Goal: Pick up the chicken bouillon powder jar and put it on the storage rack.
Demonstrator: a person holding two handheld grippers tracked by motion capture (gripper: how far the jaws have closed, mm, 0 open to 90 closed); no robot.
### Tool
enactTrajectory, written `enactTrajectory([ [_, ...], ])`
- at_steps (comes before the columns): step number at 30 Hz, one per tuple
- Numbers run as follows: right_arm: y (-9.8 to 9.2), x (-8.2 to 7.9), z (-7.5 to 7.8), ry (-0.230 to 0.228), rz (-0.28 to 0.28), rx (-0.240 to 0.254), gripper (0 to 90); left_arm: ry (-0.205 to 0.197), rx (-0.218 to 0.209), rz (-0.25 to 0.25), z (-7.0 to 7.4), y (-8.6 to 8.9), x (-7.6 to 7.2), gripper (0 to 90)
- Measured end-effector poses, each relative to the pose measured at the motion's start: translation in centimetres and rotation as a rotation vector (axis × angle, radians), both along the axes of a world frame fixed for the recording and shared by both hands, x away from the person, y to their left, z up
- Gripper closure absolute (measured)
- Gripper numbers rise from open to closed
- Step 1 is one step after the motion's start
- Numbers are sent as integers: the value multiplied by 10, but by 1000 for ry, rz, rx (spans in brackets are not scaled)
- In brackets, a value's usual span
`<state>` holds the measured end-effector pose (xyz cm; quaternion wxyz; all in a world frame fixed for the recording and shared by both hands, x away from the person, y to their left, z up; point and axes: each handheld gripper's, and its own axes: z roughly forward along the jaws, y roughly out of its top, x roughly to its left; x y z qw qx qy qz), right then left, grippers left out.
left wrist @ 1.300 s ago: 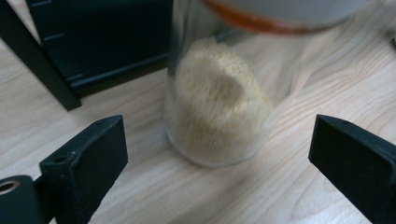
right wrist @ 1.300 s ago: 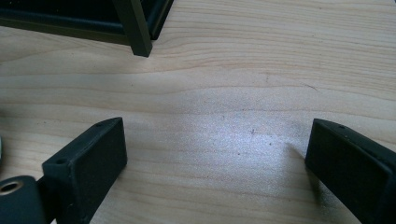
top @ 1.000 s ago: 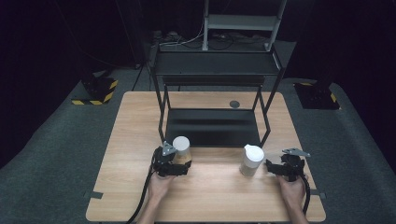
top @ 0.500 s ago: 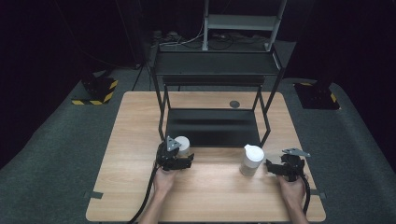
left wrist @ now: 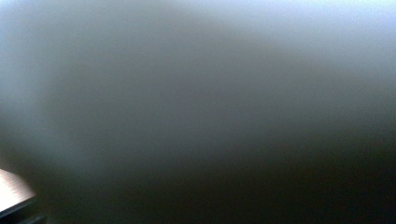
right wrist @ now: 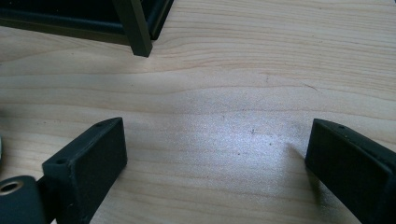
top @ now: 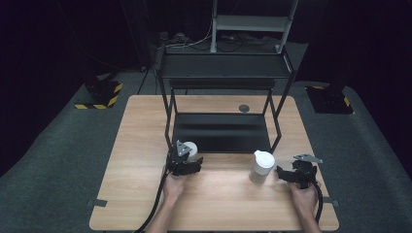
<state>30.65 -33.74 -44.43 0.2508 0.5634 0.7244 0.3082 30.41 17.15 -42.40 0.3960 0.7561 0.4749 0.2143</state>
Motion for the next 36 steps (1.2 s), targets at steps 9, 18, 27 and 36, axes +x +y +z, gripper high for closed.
enactTrajectory([
  [9, 0, 0, 0, 0, 0, 0, 44, -2, 5, -14, 1, 1, 2, 310],
  [18, 0, 0, 0, 0, 0, -1, 44, -6, 13, -12, 2, 0, 1, 315],
  [27, 1, 0, 0, 1, -2, -1, 44, 15, -12, -33, 13, 6, 4, 316],
  [36, 1, 0, 0, 1, -2, -1, 43, 34, -16, -83, 38, 7, 12, 317],
])
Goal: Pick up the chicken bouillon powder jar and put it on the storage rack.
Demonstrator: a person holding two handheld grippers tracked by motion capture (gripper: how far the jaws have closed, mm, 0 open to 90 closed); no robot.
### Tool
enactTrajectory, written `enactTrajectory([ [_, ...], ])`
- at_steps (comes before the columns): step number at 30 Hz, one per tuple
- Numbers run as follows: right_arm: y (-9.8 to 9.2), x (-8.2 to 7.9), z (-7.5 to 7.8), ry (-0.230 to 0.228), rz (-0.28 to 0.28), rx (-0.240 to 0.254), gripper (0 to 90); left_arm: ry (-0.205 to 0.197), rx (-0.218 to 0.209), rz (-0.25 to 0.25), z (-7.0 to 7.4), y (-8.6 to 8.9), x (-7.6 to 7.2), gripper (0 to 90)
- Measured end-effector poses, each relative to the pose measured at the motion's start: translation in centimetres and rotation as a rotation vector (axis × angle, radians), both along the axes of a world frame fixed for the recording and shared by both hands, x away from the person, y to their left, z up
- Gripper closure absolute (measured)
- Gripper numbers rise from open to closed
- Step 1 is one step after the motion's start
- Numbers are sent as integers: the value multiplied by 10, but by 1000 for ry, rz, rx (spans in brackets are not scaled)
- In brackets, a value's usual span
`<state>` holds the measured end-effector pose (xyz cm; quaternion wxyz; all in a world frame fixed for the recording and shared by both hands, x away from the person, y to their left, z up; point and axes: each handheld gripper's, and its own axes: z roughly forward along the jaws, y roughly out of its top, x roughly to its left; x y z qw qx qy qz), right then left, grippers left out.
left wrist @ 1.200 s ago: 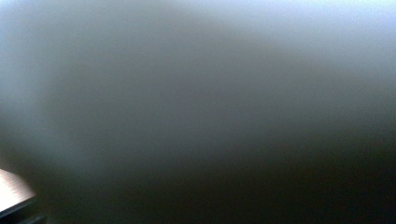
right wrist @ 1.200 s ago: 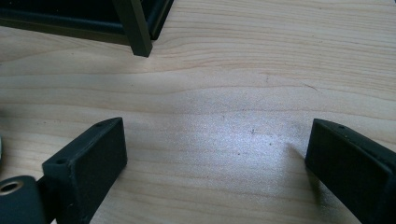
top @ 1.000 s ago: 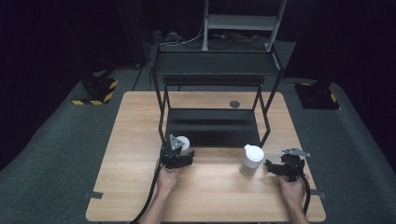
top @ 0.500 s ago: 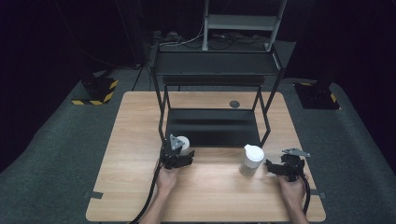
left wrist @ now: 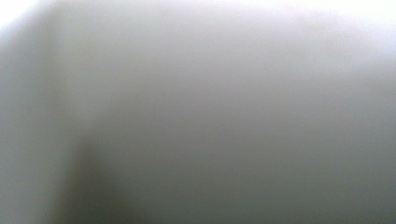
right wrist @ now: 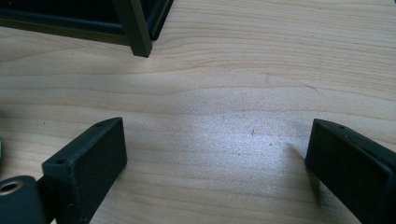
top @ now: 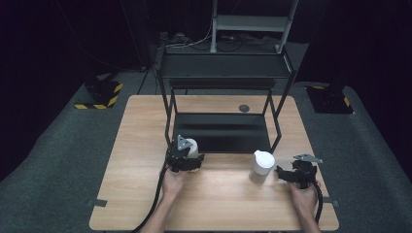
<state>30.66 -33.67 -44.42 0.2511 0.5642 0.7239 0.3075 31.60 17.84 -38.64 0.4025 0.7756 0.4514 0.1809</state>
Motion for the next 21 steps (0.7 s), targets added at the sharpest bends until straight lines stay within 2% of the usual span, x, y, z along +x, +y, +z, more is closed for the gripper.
enactTrajectory([
  [4, 0, 0, 0, 0, 0, 0, 44, 13, 0, -29, 15, 2, 4, 317],
  [5, 0, 0, 0, 0, 0, 0, 43, 13, 0, -29, 15, 2, 4, 316],
  [6, 0, 0, 0, 0, 0, 0, 43, 21, -8, -40, 22, 5, 6, 317],
  [11, 0, 0, 0, 0, 0, 0, 43, 40, -12, -70, 43, 8, 11, 317],
  [17, 0, 0, 0, 0, 0, 0, 44, 42, -8, -98, 68, 10, 17, 318],
  [18, 0, 0, 0, 0, 0, 0, 44, 42, -8, -98, 68, 10, 17, 318],
  [19, 0, 0, 0, 0, 0, 0, 44, 43, 2, -105, 79, 9, 19, 318],
  [21, 0, 0, 0, 0, 0, 0, 44, 42, 15, -115, 91, 7, 22, 318],
])
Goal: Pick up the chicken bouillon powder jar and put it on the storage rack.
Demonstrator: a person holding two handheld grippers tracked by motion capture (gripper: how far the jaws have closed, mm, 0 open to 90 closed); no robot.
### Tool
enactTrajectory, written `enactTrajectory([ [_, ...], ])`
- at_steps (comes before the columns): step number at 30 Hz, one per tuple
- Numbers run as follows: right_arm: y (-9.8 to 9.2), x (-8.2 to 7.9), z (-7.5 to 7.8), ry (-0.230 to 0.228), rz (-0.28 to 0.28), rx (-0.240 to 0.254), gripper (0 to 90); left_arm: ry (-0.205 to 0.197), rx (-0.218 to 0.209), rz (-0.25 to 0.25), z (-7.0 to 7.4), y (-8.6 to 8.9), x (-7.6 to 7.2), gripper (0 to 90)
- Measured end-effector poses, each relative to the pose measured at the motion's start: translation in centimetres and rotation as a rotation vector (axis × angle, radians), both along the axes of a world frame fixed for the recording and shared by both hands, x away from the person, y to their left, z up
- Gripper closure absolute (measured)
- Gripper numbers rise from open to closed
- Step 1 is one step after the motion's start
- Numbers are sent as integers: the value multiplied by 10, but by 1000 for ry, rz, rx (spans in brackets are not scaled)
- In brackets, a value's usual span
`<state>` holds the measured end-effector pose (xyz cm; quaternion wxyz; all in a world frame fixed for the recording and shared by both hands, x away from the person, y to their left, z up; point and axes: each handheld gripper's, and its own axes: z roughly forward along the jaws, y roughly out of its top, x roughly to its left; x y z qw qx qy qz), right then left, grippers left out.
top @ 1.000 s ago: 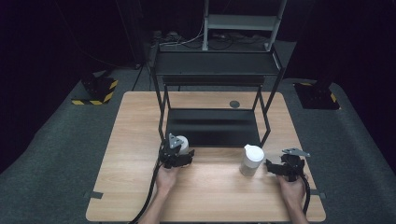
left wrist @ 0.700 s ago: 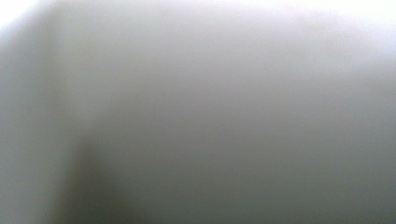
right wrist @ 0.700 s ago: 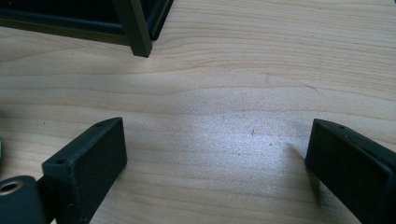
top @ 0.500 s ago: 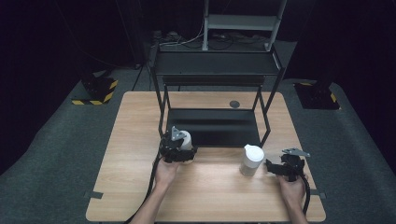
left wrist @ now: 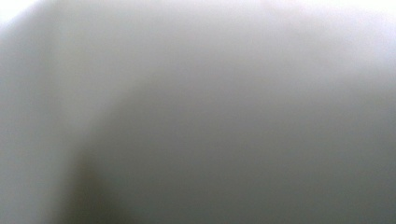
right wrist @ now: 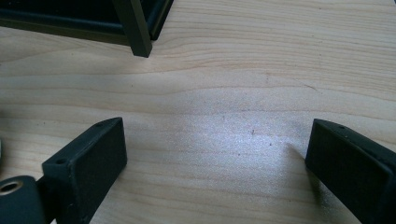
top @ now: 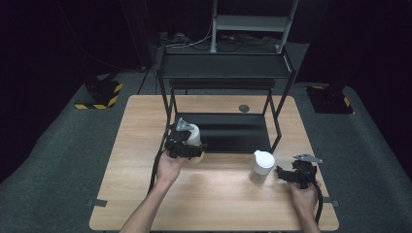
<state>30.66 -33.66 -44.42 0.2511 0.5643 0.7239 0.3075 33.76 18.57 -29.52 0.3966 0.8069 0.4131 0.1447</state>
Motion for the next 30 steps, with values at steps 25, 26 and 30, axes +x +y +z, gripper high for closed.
enactTrajectory([
  [25, 0, 0, 0, 0, 0, 0, 44, 4, 25, -39, 142, -14, 38, 318],
  [26, 0, 0, 0, -1, 0, 0, 44, 7, 16, -36, 147, -13, 41, 319],
  [30, 0, 0, 0, 1, 0, 2, 44, 10, 10, -17, 168, -14, 50, 319],
])
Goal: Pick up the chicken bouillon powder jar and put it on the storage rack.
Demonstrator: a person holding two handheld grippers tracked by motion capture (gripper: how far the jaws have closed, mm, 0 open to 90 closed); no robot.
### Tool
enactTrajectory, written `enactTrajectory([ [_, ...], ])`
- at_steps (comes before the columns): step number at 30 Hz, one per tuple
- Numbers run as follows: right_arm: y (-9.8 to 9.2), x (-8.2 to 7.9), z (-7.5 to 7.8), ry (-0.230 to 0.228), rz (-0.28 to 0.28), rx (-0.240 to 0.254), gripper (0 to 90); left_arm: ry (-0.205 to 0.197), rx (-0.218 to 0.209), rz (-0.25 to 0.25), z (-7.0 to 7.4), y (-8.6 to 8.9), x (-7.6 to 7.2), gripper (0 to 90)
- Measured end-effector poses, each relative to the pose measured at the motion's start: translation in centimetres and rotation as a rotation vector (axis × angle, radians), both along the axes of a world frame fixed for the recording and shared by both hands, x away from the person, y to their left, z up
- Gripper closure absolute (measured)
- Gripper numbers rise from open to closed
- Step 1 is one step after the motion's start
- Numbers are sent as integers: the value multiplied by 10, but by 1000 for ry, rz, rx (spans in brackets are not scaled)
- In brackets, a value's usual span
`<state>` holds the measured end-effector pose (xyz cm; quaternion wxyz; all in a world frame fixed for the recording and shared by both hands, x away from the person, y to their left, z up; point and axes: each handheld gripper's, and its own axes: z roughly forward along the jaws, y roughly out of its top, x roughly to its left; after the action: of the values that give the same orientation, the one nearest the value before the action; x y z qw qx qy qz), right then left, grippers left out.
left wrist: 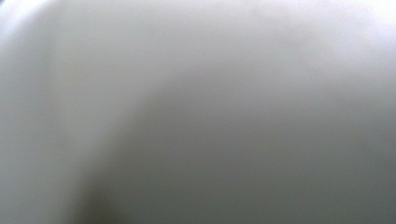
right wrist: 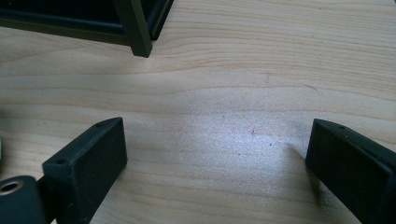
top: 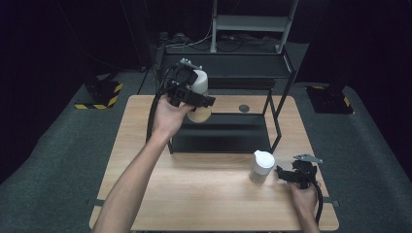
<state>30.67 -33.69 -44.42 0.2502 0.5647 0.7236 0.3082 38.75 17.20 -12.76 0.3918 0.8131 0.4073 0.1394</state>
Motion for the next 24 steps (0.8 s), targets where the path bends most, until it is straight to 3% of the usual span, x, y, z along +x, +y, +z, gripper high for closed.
enactTrajectory([
  [1, 0, 0, 0, 0, 0, -1, 44, 0, 0, 0, 0, 0, 0, 319],
  [6, 0, 0, 0, 0, 0, 0, 43, -12, 17, 30, 29, -10, 11, 319],
  [13, 0, 0, 0, 0, 1, -1, 44, -17, 33, 62, 51, -23, 28, 320],
  [24, 0, 0, 0, -2, 1, -3, 43, -22, 50, 192, 58, -42, 60, 320],
])
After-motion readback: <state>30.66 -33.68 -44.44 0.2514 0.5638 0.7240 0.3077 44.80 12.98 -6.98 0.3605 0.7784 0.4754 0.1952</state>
